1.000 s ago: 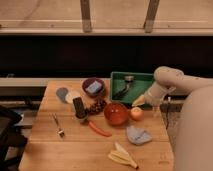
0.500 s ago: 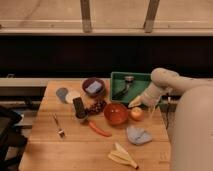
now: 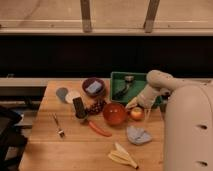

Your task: Place apple in red bowl

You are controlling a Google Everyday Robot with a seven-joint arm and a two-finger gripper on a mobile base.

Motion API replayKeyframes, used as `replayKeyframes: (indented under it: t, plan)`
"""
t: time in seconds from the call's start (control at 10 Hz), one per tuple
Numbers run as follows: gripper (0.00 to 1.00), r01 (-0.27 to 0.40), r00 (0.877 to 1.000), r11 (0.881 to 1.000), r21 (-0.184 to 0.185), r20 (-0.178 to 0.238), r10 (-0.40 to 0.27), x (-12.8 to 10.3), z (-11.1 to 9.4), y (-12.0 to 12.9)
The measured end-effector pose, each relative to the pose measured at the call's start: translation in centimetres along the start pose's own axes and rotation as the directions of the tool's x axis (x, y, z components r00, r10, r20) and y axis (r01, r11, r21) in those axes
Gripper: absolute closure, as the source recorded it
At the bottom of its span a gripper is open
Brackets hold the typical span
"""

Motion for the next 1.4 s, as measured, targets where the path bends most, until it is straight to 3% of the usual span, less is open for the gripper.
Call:
replayKeyframes:
  t: [0.3,0.9,1.1,1.4]
  plan:
    - [0.23,-0.019,1.0,1.0,0.011,-0.011,0.019,0.0,1.0,0.0]
    - [0.81,-0.016,0.999,1.0,0.017,0.033,0.015,0.3,-0.1,-0.1]
    - [0.95,-0.016,0.997,1.0,0.012,0.072,0.015,0.7,-2.4,-0.4]
    - [0.95,0.018,0.987,1.0,0.01,0.16,-0.02,2.0,-8.0,0.4]
